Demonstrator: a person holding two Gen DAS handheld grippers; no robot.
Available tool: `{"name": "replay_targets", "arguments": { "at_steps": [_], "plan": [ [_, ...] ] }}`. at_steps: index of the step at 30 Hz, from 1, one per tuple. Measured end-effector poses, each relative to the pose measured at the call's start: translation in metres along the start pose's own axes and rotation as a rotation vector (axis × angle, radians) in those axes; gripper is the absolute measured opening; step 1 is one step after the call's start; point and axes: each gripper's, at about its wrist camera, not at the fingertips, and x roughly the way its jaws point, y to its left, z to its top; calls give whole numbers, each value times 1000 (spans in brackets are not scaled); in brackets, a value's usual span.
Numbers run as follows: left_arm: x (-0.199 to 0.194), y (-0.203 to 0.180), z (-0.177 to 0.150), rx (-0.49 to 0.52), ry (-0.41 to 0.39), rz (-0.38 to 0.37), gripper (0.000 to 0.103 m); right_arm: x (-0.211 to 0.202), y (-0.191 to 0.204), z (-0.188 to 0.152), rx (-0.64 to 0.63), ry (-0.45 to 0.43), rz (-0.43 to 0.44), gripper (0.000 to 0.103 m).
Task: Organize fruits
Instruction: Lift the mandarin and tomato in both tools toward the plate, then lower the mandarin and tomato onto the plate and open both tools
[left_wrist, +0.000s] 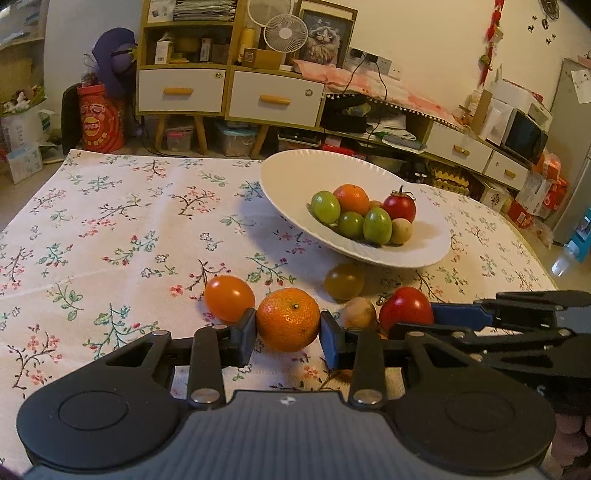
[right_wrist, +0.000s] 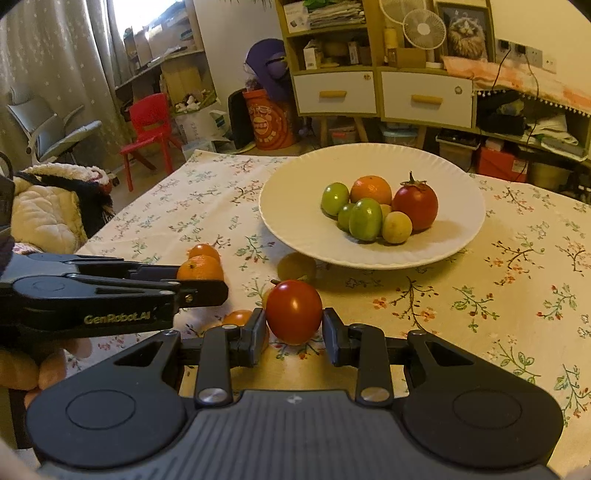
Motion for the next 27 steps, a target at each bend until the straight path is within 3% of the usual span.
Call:
{"name": "replay_targets", "arguments": {
  "at_steps": [10, 19, 27],
  "plan": [
    [-9, 2, 22, 5, -74, 16, 35, -8, 2, 9, 1, -45, 19, 30],
    [5, -9, 42, 39, -89, -20, 35, -8, -19, 25, 26, -125, -72, 30],
    [30, -32, 54, 103, -72, -45, 35, 0, -40, 26, 54, -119, -153, 30]
  ]
}}
